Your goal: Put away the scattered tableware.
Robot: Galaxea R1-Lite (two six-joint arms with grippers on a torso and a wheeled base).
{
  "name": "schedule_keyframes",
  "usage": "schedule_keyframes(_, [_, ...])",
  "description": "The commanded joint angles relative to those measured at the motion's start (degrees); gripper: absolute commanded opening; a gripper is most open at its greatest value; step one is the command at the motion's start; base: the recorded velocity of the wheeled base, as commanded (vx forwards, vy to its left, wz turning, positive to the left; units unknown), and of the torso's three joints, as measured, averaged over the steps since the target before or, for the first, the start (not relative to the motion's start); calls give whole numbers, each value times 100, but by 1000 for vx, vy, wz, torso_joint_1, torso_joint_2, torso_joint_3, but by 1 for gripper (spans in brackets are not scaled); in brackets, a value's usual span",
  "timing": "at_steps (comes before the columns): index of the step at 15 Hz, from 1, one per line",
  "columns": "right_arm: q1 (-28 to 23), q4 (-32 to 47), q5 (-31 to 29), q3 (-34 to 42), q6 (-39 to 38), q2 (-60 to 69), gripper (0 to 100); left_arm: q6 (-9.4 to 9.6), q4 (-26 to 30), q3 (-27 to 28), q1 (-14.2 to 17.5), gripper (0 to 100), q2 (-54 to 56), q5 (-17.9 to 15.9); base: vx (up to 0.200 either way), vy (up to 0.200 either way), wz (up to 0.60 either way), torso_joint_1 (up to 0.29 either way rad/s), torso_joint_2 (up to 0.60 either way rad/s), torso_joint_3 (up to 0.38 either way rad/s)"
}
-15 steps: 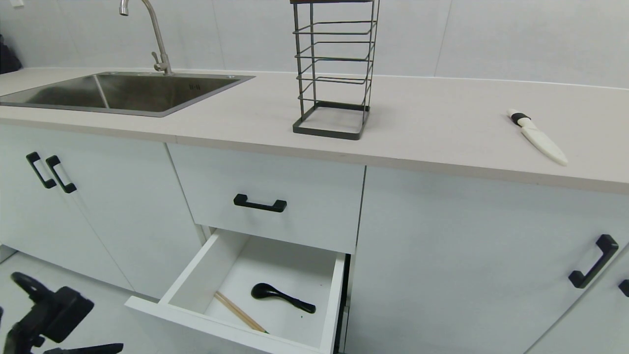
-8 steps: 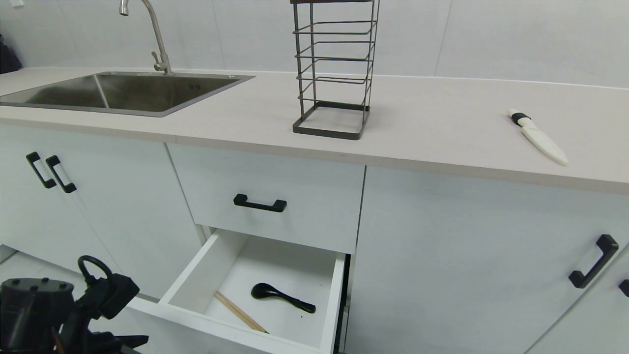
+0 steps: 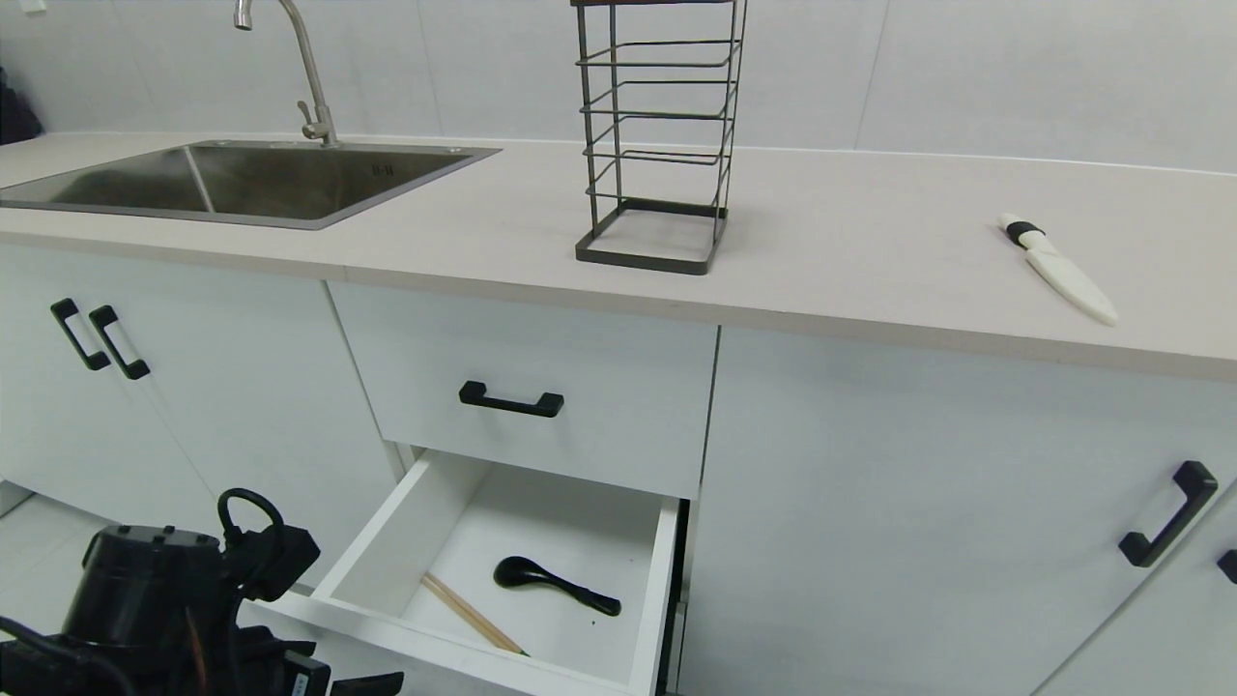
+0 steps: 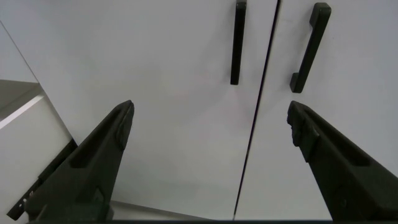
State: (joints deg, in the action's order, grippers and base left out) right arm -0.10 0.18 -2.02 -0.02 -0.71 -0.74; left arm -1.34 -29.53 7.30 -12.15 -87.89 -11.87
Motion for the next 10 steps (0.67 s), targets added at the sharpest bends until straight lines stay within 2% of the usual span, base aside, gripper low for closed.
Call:
schedule_keyframes(1, [1, -1, 0, 2, 0, -22, 100, 2, -106, 17, -6, 100, -61, 1, 0, 0, 0, 0, 0, 0])
schedule_keyframes(7, [1, -1, 0, 2, 0, -22, 100, 2, -273, 26, -15, 100, -131, 1, 0, 0, 0, 0, 0, 0])
schedule_keyframes(10, [1, -1, 0, 2, 0, -14, 100, -7, -633, -1, -6, 100, -325, -17, 0, 0, 0, 0, 0, 0])
